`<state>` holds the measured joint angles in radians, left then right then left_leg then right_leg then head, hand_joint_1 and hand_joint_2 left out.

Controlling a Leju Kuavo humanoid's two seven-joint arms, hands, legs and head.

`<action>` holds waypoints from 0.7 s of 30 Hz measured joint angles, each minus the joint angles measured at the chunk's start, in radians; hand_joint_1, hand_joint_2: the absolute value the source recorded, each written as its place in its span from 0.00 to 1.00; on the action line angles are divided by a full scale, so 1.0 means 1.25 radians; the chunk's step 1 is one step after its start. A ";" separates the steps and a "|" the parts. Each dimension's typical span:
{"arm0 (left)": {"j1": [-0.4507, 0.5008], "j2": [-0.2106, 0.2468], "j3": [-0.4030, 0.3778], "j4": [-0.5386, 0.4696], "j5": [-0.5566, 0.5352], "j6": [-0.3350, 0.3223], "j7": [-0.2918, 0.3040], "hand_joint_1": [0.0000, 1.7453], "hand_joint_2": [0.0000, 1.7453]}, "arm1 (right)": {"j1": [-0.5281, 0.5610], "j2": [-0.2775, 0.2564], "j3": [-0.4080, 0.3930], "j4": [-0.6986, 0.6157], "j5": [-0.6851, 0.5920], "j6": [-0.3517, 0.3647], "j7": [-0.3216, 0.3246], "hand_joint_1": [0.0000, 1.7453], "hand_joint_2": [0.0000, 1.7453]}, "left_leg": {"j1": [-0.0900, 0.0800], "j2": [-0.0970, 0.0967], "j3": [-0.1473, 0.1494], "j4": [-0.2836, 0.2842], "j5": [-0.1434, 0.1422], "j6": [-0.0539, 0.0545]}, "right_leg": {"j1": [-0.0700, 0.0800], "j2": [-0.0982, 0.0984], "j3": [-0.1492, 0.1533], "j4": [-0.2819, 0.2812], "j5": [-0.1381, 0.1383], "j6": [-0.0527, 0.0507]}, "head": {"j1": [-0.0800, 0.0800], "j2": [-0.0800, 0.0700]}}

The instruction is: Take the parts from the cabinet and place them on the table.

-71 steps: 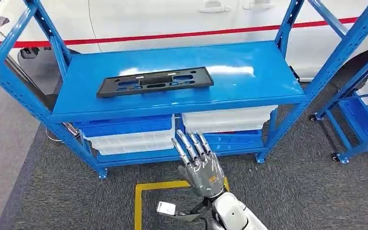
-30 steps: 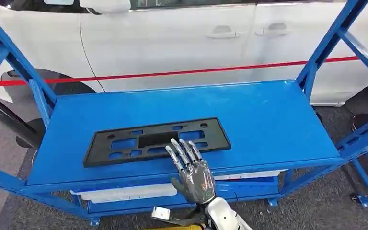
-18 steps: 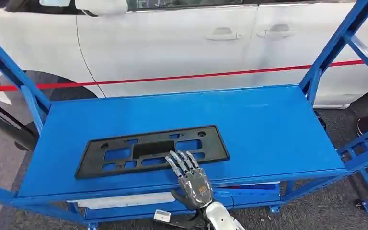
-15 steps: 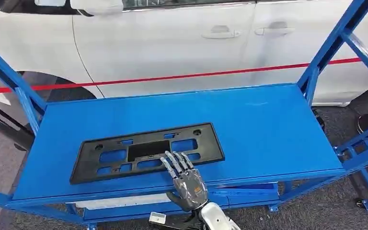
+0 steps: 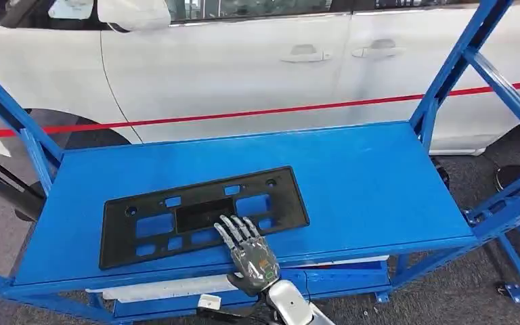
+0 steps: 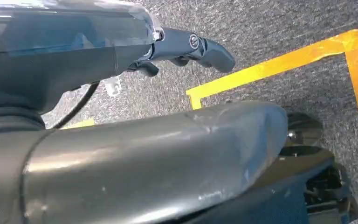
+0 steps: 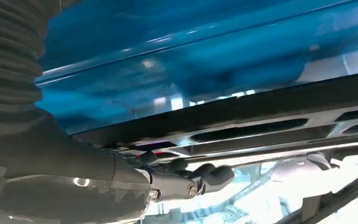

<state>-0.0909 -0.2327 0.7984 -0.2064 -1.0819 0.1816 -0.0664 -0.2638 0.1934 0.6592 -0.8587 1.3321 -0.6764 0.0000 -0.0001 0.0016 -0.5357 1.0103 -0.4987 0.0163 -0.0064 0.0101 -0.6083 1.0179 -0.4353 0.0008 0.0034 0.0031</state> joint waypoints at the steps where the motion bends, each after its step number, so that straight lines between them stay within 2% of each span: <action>1: 0.000 0.000 0.000 0.000 0.000 0.000 0.000 0.00 0.00 | 0.000 0.000 0.000 0.000 0.000 0.000 0.000 0.00 1.00 | 0.000 0.000 0.000 0.000 0.000 0.000 | 0.000 0.000 0.000 0.000 0.000 0.000 | 0.000 0.000; 5: 0.000 0.000 0.000 0.000 0.000 0.000 0.000 0.00 0.00 | 0.000 0.001 0.000 0.001 0.000 0.000 0.000 0.00 1.00 | -0.001 0.000 0.000 0.000 0.001 0.001 | 0.000 0.000 0.000 -0.001 0.001 0.001 | 0.000 0.000; 6: 0.001 0.000 0.000 0.000 -0.001 0.000 0.000 0.00 0.00 | -0.002 0.002 0.000 0.004 -0.003 -0.001 0.000 0.00 1.00 | -0.001 -0.001 0.000 -0.002 0.003 0.004 | 0.000 0.000 0.001 -0.004 0.004 0.004 | -0.001 0.000; 7: 0.004 -0.002 0.000 0.000 -0.001 0.000 0.001 0.00 0.00 | -0.007 0.005 0.000 0.010 -0.016 -0.005 -0.007 0.00 1.00 | 0.013 0.000 0.010 -0.023 0.028 0.013 | 0.004 -0.001 -0.002 0.000 0.007 0.009 | 0.000 0.000; 8: 0.004 -0.002 0.000 0.000 -0.001 0.001 0.001 0.00 0.00 | -0.008 0.005 0.000 0.011 -0.023 -0.005 -0.013 0.00 1.00 | 0.010 0.000 0.010 -0.028 0.033 0.012 | 0.004 -0.003 -0.009 0.015 -0.008 0.013 | 0.001 0.000; 9: 0.008 -0.002 0.001 0.000 0.008 0.009 -0.001 0.00 0.00 | -0.008 -0.003 0.024 -0.039 -0.052 0.024 -0.020 0.00 1.00 | 0.011 0.006 -0.002 -0.025 0.038 0.016 | -0.006 -0.004 -0.107 0.224 -0.120 0.026 | 0.008 0.000; 10: 0.014 0.001 0.011 0.000 0.028 0.018 -0.007 0.00 0.00 | -0.011 -0.049 0.089 -0.217 -0.137 0.108 -0.021 0.00 1.00 | 0.021 0.003 -0.003 -0.005 0.024 -0.001 | -0.025 -0.008 -0.021 0.064 -0.017 0.042 | 0.009 0.000; 11: 0.014 0.002 0.015 0.000 0.031 0.019 -0.009 0.00 0.00 | -0.019 -0.061 0.099 -0.261 -0.156 0.119 -0.020 0.00 1.00 | 0.021 0.002 -0.006 0.005 0.016 -0.009 | -0.027 -0.007 0.001 0.018 -0.020 0.044 | 0.009 0.000; 12: 0.013 0.005 0.019 0.000 0.033 0.019 -0.010 0.00 0.00 | -0.027 -0.069 0.107 -0.290 -0.164 0.127 -0.020 0.00 1.00 | 0.015 -0.001 -0.013 0.014 0.010 -0.018 | -0.020 -0.002 0.000 0.020 -0.024 0.035 | 0.012 0.000; 13: 0.013 0.005 0.022 0.000 0.033 0.019 -0.010 0.00 0.00 | -0.029 -0.077 0.113 -0.322 -0.170 0.132 -0.019 0.00 1.00 | 0.015 -0.002 -0.010 0.012 0.010 -0.023 | -0.020 -0.002 -0.002 0.027 -0.027 0.019 | 0.009 0.000; 15: 0.015 0.006 0.024 0.000 0.036 0.020 -0.012 0.00 0.00 | -0.028 -0.095 0.121 -0.367 -0.188 0.129 -0.025 0.00 1.00 | 0.018 -0.004 -0.005 0.009 0.009 -0.030 | -0.017 -0.003 -0.002 0.027 -0.030 0.008 | 0.008 0.000; 17: 0.015 0.006 0.030 0.000 0.043 0.020 -0.016 0.00 0.00 | -0.027 -0.110 0.126 -0.417 -0.212 0.120 -0.037 0.00 1.00 | 0.021 -0.003 -0.008 0.025 -0.008 -0.037 | -0.022 -0.004 0.006 0.021 -0.031 -0.004 | 0.006 0.000; 18: 0.014 0.006 0.033 0.000 0.045 0.021 -0.018 0.00 0.00 | -0.027 -0.121 0.126 -0.444 -0.219 0.109 -0.042 0.00 1.00 | 0.020 -0.002 -0.027 0.065 -0.030 -0.037 | -0.021 -0.006 0.009 0.021 -0.034 -0.008 | 0.002 0.000; 20: 0.014 0.006 0.041 0.000 0.047 0.022 -0.019 0.00 0.00 | -0.024 -0.150 0.126 -0.494 -0.226 0.094 -0.049 0.00 1.00 | 0.020 -0.002 -0.095 0.196 -0.082 -0.038 | -0.017 -0.009 0.013 0.021 -0.038 -0.015 | 0.000 0.000; 21: 0.016 0.006 0.043 0.000 0.048 0.022 -0.020 0.00 0.00 | -0.017 -0.163 0.126 -0.512 -0.226 0.090 -0.050 0.00 1.00 | 0.020 -0.002 -0.129 0.253 -0.095 -0.038 | -0.015 -0.009 0.016 0.021 -0.041 -0.017 | 0.001 0.000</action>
<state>-0.0715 -0.2251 0.8522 -0.2064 -1.0224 0.2094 -0.0919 -0.2851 -0.0100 0.8167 -1.4982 1.0498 -0.5642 -0.0626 0.0250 -0.0015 -0.6970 1.3266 -0.6175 -0.0308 -0.0249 -0.0015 -0.5887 1.0440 -0.4867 -0.0206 0.0042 0.0031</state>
